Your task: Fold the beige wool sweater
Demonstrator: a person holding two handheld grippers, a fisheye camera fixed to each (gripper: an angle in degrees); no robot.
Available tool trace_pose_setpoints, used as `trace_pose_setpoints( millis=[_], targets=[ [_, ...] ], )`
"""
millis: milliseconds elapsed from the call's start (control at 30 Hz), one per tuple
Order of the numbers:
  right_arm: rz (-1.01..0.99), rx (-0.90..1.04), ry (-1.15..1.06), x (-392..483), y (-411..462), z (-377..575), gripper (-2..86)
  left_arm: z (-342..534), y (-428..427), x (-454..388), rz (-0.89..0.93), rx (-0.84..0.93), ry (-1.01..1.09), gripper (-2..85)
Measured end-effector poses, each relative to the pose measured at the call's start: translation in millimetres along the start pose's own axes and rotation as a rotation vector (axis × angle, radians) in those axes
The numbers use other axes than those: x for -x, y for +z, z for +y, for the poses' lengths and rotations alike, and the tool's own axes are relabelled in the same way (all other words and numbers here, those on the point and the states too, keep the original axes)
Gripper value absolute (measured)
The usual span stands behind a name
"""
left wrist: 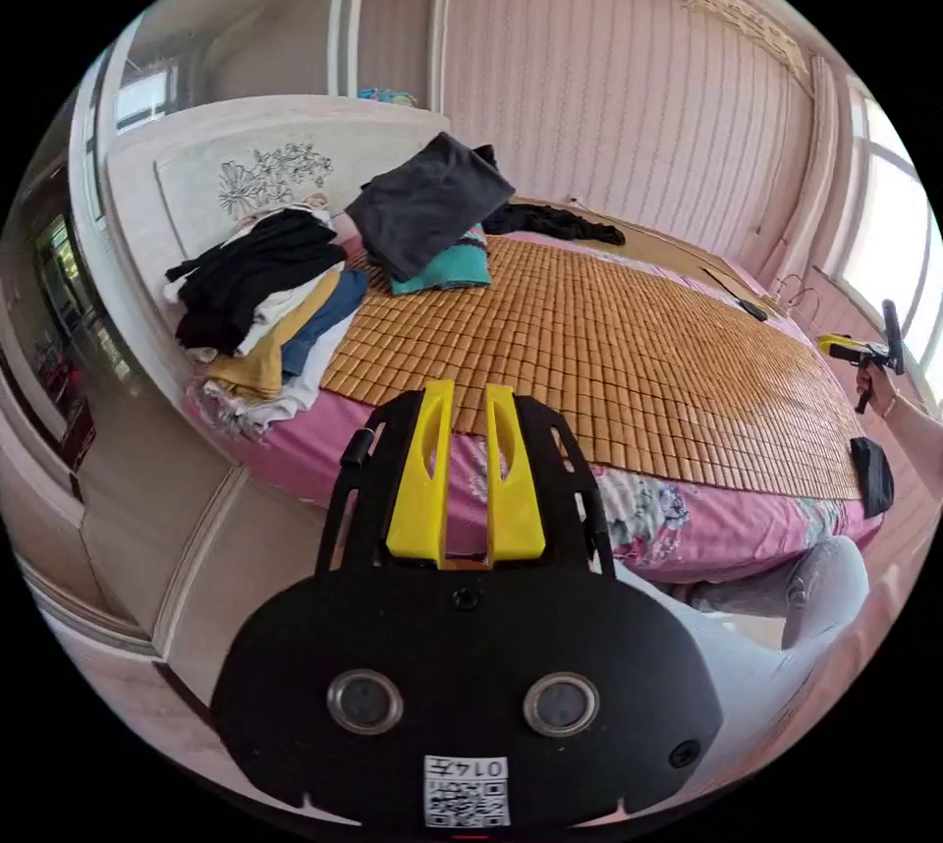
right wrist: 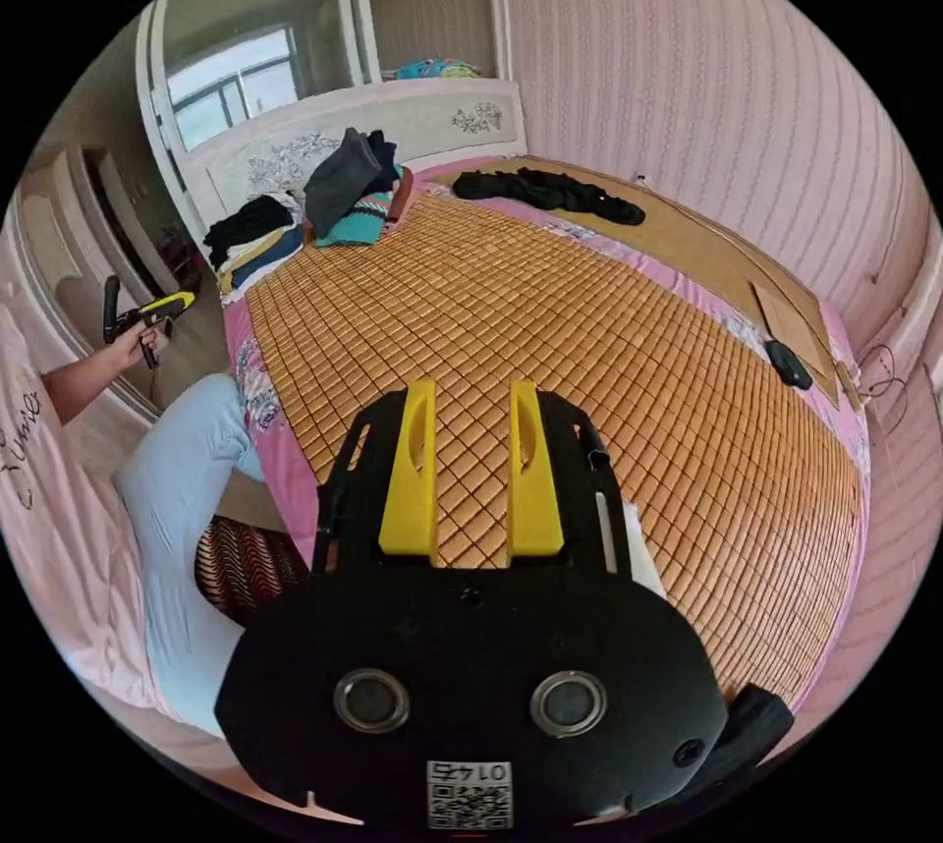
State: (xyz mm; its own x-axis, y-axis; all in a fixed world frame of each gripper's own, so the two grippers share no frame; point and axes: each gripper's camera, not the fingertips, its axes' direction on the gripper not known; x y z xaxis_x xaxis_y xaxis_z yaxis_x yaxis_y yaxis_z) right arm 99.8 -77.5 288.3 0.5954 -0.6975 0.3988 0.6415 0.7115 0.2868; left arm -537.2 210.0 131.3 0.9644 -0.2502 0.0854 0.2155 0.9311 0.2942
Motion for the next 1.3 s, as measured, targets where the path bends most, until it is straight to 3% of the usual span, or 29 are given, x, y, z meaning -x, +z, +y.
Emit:
trace_pose_setpoints(
  millis=[133,200,400,533,633,733,800,1000,1167,1300],
  targets=[
    [-0.301,0.105,-0.263,111,133,-184,11.5,-16,-9,95,-0.111,-0.059,-0.069,5.7],
    [-0.346,0.121,-0.327,156,176,-256,11.1,-46,-10,151,-0.134,-0.115,-0.085,5.9],
    [-0.323,0.020,-0.497,285,283,-461,11.2,-160,24,241,-0.073,-0.142,-0.049,8.7],
    [-0.294,-0.007,-0.369,320,359,-567,12.9,-239,71,257,-0.057,-0.097,-0.017,11.1],
    [-0.273,-0.008,-0.254,323,410,-615,13.5,-290,119,258,-0.062,-0.008,0.045,12.9],
    [-0.217,0.005,-0.120,315,456,-641,13.9,-316,179,265,-0.143,0.225,0.044,13.5],
    [-0.216,-0.009,-0.033,308,479,-643,13.6,-325,201,280,-0.034,0.319,-0.050,12.9],
    [-0.331,0.001,0.013,293,497,-669,0.5,-325,184,298,0.003,0.239,-0.040,5.2],
    [-0.407,-0.016,-0.090,285,460,-681,-0.8,-330,142,306,-0.055,0.090,-0.065,1.5],
    [-0.452,-0.040,-0.138,284,434,-676,-0.9,-337,121,299,-0.108,0.105,-0.017,-0.6]
  ],
)
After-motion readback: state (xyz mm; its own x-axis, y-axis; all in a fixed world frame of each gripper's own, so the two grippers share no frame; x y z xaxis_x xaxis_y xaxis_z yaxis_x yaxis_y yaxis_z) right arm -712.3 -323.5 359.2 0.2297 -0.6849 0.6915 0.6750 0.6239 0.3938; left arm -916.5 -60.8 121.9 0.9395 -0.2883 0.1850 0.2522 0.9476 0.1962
